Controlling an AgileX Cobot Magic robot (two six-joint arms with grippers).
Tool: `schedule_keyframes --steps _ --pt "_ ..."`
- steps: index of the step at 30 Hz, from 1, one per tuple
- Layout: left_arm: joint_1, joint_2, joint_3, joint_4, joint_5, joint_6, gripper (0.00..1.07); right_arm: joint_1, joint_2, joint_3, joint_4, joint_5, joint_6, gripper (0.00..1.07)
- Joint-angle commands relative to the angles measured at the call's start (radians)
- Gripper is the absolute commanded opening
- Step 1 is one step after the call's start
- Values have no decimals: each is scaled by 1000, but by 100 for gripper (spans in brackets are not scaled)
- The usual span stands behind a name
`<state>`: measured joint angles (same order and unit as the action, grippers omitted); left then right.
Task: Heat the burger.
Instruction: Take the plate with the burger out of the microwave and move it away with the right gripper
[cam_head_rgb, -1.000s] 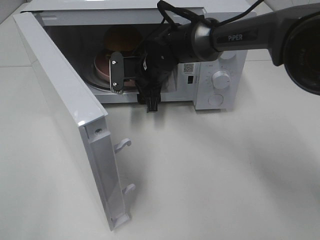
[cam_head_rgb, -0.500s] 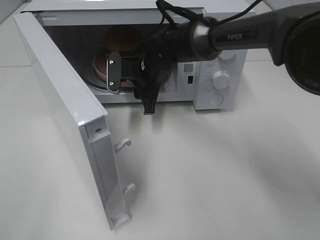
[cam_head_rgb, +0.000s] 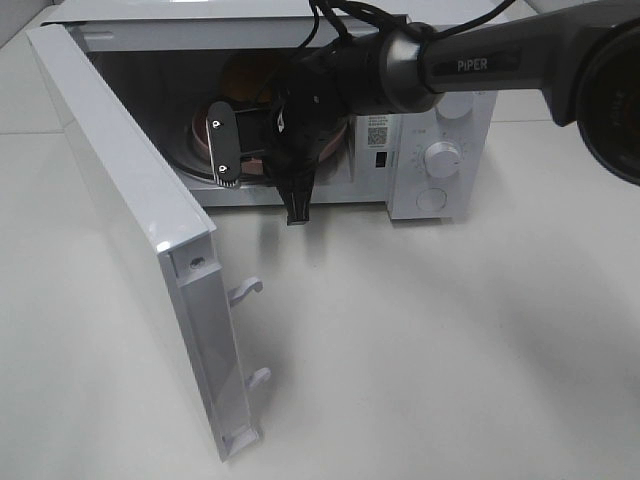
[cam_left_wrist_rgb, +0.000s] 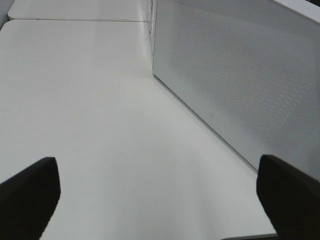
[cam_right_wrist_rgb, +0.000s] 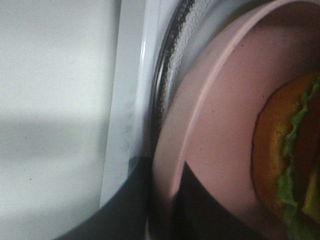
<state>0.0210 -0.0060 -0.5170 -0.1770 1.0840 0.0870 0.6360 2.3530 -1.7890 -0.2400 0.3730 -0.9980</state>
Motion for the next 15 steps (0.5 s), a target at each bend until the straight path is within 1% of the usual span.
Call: schedule_keyframes --steps 1,11,15 --pt "2 -4 1 -7 -14 -3 100 -7 -19 2 24 62 -39 0" --pt "2 -4 1 -7 -14 -3 100 -7 -71 2 68 171 -190 0" --pt "2 -4 1 -7 -14 -3 100 -7 -82 2 73 183 -206 0"
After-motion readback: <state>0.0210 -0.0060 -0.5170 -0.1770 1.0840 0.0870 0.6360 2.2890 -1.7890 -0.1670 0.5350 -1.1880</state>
